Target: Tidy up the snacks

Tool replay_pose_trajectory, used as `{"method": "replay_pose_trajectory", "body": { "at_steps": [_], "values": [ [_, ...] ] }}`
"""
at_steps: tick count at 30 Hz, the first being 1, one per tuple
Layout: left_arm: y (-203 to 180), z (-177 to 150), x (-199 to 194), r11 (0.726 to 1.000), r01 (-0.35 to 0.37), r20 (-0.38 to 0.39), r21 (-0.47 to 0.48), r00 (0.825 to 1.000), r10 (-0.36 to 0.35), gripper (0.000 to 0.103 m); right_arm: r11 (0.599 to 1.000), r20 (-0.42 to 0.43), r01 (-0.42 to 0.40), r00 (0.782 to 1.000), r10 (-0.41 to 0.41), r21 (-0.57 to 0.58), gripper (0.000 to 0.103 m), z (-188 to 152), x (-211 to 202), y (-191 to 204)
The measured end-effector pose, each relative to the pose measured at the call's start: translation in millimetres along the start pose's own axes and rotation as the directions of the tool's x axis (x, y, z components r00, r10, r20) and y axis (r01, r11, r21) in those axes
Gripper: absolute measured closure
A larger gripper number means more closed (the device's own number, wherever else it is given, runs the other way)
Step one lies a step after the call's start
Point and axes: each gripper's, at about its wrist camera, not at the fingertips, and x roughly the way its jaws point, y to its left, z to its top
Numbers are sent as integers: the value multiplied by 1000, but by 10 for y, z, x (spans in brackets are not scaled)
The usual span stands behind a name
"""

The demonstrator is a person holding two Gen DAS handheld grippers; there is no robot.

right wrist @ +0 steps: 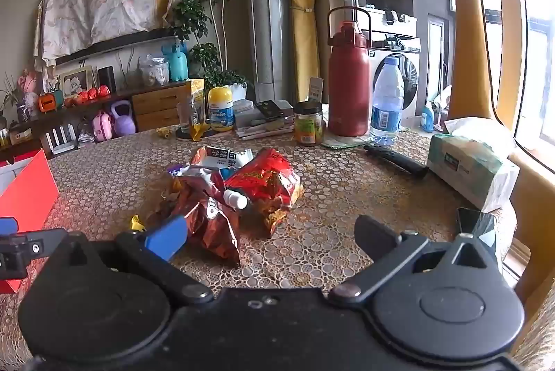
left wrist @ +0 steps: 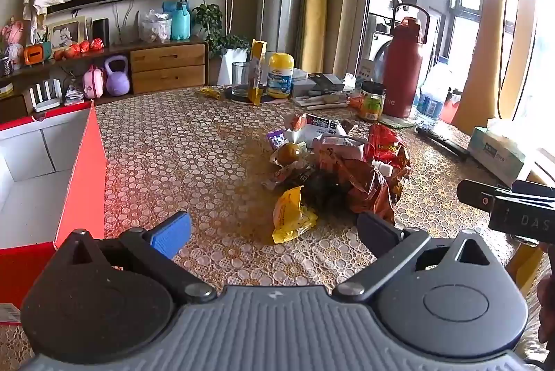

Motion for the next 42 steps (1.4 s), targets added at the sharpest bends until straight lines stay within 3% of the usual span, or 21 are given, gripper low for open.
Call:
{"method": "replay_pose_trajectory", "body": {
  "at_steps": [42],
  "values": [
    [-5, -25, -70, 1000, -10, 7, -7, 1000, 11, 0, 1000, 6, -8, 1000, 8, -4, 0, -3, -50, 13]
  ]
}}
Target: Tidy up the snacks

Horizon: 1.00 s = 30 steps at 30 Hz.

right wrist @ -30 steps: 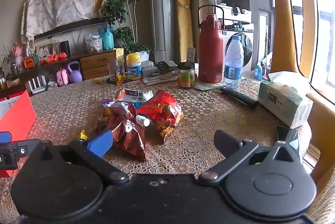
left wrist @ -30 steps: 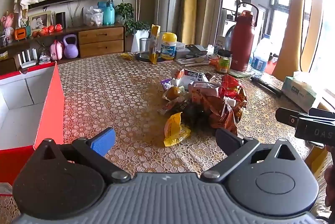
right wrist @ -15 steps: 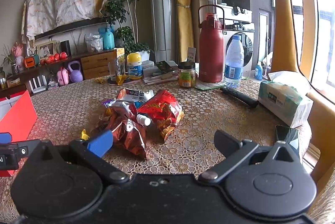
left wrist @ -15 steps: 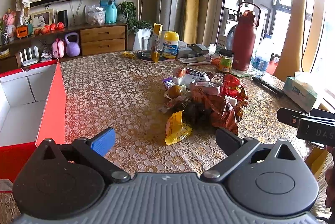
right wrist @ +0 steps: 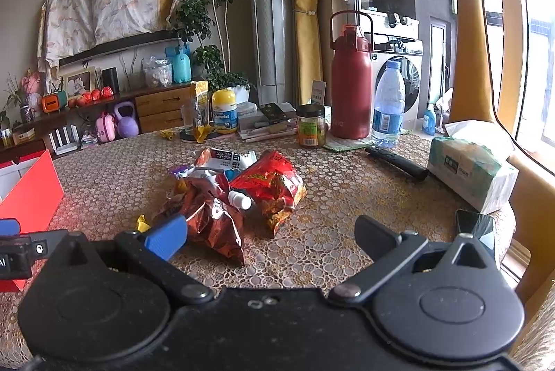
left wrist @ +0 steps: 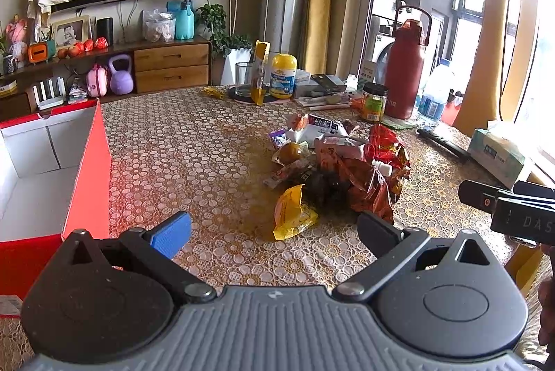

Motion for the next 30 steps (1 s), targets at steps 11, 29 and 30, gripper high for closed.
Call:
{"method": "replay_pose_trajectory", "body": {
  "at_steps": [11, 29, 30],
  "values": [
    [3, 1, -10, 1000, -1, 2, 0, 1000, 1, 0, 1000, 8, -2, 1000, 2, 1, 0, 1, -17, 10],
    [0, -3, -15, 1000, -2, -1, -3, 1000, 2, 0, 1000, 4, -3, 1000, 3, 0, 0, -5, -29, 7],
    [0, -5, -11, 1000, -1, -2, -3, 1000, 1, 0, 1000, 4, -3, 1000, 3, 0, 0, -5, -27, 7]
  ]
}}
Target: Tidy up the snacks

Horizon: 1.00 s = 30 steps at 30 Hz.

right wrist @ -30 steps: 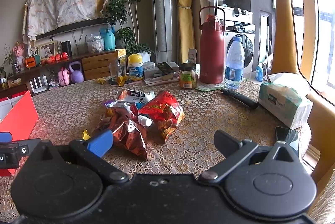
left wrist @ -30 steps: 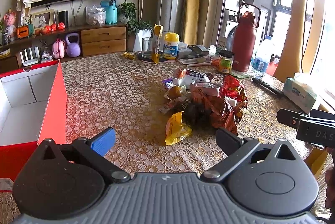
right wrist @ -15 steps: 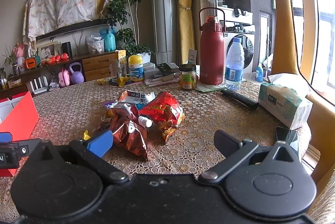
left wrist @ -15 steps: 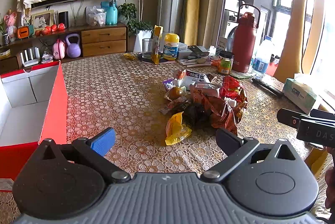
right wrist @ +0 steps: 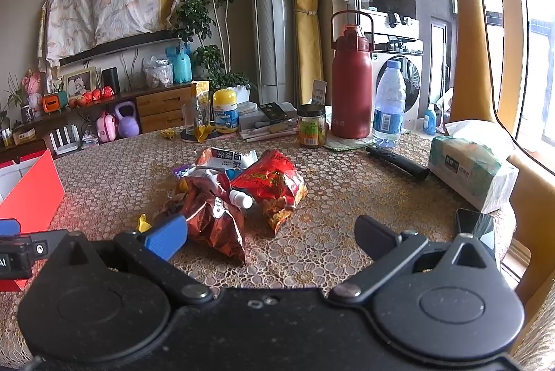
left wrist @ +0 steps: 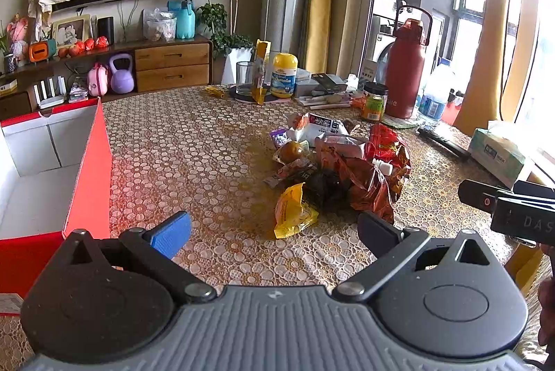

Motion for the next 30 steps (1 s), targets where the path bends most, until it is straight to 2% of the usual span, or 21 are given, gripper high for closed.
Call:
{"method": "replay_pose_trajectory", "body": {
  "at_steps": [30],
  "values": [
    [26, -64, 159, 1000, 9, -33, 5, 999, -9, 0, 1000, -37, -9, 999, 8, -8, 0, -41, 90, 30]
  ]
}}
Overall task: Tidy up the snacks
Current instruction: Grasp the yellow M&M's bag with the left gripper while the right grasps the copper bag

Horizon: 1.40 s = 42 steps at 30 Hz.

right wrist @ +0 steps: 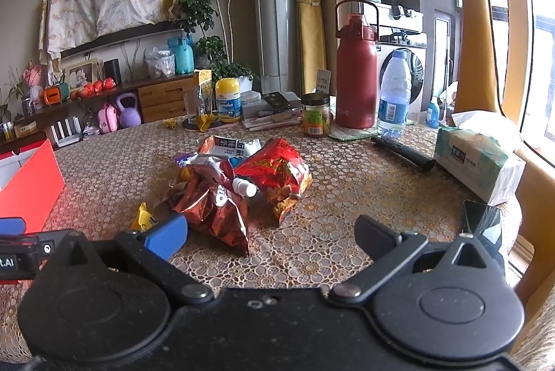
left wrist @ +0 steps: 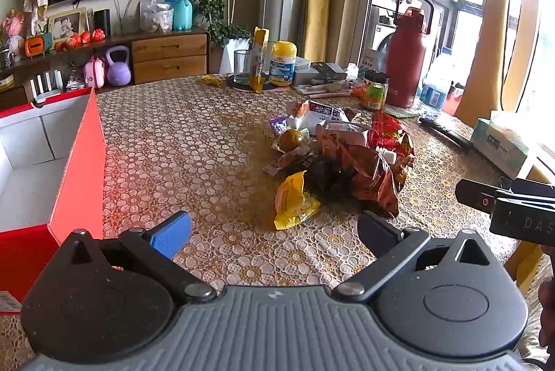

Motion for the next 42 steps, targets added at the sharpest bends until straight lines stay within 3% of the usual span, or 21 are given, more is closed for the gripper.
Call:
{"method": "replay_pose_trajectory", "body": {
  "at_steps": [21, 35, 41, 42],
  "values": [
    [13, 147, 859, 996, 65, -65, 69, 996, -60, 0, 999, -61, -39, 997, 37, -25, 0, 15, 591, 198],
    [20, 57, 1232, 979, 138, -82, 152, 989, -127, 1, 992, -85, -125, 989, 124, -8, 0, 124, 941, 339],
    [-9, 59, 1326, 972, 162, -101, 172, 984, -146, 24, 989, -112, -146, 983, 144, -9, 0, 127, 1052, 428],
    [-12, 55, 1341, 971, 163, -105, 173, 984, -147, 32, 989, -117, -148, 982, 147, -7, 0, 126, 1066, 438]
  ]
}}
